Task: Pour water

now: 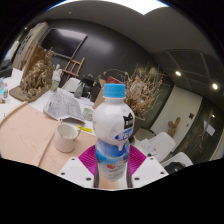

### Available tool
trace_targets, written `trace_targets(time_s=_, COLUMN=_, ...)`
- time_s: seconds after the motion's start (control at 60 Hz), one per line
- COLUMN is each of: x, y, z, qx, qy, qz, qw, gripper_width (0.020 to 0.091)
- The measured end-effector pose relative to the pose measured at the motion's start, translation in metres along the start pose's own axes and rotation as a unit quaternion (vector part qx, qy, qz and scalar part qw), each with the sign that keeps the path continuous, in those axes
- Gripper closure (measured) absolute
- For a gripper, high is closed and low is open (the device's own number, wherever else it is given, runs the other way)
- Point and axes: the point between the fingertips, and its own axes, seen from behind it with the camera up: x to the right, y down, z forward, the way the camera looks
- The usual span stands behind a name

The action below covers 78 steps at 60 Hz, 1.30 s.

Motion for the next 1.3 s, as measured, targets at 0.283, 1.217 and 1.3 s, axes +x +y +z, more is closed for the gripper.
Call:
trace_targets(time_s=0.283, x=0.028, y=-0.061, z=0.087, qx=0.062, qy=0.097, qz=-0.350, qw=0.930, gripper_width=0.0738)
trace_targets(time_s=1.217, x=-0.015, y=-0.047, z=0.130, qx=0.030, qy=-0.042, qz=-0.129, qw=0.990, gripper_width=0.0739)
trace_targets(time_s=1.3, x=-0.023, y=-0.033, z=0.138, qx=0.004, qy=-0.083, qz=-0.015, qw=0.996, gripper_width=0.0736)
